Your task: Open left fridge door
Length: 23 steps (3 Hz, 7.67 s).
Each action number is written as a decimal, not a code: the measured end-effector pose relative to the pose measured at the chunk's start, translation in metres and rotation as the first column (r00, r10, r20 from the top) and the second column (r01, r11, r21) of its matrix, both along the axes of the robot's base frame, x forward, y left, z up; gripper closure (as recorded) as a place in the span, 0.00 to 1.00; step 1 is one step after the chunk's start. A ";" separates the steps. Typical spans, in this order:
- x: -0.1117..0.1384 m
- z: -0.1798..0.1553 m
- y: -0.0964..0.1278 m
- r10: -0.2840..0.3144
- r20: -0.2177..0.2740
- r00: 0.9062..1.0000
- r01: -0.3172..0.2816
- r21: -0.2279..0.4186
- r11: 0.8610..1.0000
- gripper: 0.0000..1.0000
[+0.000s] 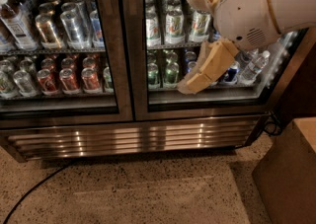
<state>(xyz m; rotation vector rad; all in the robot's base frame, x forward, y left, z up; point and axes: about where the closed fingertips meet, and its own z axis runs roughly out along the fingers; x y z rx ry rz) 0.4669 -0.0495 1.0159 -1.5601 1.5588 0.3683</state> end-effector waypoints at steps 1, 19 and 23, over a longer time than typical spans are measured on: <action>0.002 -0.002 0.004 -0.007 0.004 1.000 0.007 0.002 1.000 0.00; 0.210 -0.006 0.198 0.027 0.117 0.993 -0.061 0.300 0.952 0.31; 0.224 -0.006 0.201 0.062 0.102 0.993 -0.095 0.356 0.930 1.00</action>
Offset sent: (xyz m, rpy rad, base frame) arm 0.0757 0.0434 -0.0134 0.0575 -0.1390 -0.0312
